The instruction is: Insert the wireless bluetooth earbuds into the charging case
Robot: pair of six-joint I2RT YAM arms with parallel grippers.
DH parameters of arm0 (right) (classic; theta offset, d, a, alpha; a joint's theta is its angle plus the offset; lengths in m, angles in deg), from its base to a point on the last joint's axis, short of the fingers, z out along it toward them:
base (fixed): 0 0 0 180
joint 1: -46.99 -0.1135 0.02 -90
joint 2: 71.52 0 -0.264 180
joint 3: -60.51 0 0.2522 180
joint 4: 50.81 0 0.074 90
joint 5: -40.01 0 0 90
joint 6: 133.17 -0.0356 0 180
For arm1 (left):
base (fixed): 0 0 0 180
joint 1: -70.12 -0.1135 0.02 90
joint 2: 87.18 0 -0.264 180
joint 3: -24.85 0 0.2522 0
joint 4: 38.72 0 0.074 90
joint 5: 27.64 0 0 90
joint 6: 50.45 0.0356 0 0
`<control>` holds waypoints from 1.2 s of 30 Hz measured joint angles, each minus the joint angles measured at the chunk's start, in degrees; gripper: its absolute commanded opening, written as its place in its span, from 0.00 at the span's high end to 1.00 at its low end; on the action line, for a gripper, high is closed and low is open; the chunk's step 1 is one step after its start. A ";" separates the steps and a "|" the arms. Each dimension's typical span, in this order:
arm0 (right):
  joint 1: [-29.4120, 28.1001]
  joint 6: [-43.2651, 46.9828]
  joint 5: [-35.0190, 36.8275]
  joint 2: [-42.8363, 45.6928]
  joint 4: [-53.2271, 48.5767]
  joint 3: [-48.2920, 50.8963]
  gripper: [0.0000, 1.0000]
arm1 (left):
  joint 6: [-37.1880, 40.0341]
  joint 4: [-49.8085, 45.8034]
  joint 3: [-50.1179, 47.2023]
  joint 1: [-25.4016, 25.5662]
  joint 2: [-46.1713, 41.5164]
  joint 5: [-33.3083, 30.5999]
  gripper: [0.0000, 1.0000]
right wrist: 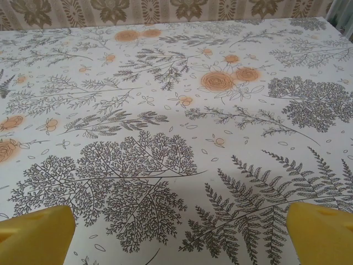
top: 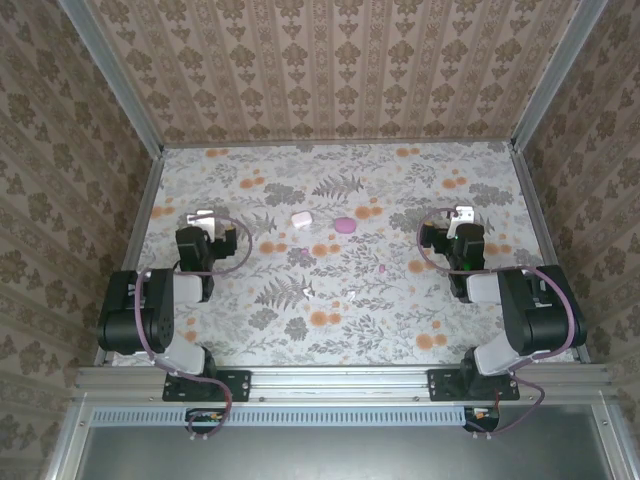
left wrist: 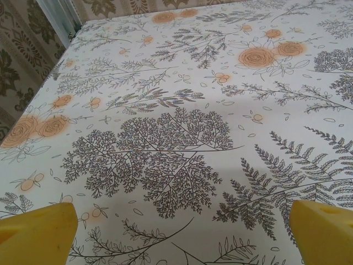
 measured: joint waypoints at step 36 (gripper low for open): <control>0.17 1.60 -12.26 5.22 -30.64 -19.65 0.07 | -4.90 -13.75 2.47 -0.94 -13.84 -0.90 0.00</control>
